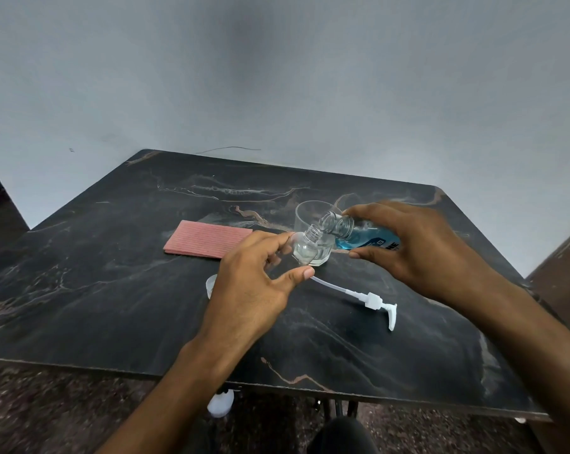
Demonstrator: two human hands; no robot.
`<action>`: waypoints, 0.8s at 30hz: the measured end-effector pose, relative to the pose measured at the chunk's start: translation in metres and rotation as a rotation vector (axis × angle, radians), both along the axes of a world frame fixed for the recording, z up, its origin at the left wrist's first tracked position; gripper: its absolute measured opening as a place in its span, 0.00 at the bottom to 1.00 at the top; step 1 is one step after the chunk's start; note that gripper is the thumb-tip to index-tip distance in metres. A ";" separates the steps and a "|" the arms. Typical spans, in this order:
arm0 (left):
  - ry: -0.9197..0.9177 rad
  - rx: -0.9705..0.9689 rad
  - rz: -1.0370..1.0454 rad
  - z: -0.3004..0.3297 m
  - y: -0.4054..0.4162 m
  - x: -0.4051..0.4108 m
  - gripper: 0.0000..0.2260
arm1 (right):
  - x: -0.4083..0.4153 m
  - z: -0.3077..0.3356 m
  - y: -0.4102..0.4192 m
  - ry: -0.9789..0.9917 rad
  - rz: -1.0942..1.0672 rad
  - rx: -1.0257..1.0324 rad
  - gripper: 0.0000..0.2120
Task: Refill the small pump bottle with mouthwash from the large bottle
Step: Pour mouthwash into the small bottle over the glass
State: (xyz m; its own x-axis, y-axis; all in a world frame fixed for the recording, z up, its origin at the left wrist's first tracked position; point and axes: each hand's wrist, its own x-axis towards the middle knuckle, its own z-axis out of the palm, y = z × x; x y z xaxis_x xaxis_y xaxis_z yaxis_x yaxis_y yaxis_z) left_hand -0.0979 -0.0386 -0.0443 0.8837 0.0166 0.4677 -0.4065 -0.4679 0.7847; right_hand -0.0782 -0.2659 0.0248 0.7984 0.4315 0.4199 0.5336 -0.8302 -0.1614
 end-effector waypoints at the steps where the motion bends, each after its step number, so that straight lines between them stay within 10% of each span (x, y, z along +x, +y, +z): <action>1: -0.002 -0.003 0.001 0.000 -0.001 0.000 0.25 | 0.000 0.000 0.000 0.000 -0.004 -0.007 0.26; 24: -0.016 -0.016 0.009 -0.002 -0.004 0.005 0.25 | 0.001 0.009 0.000 -0.013 0.002 -0.085 0.25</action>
State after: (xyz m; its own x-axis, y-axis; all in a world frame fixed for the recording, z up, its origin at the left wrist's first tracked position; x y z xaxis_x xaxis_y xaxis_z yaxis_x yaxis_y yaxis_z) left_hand -0.0934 -0.0426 -0.0465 0.8758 0.0316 0.4816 -0.4153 -0.4593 0.7853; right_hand -0.0770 -0.2659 0.0333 0.7922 0.4678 0.3919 0.5368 -0.8396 -0.0831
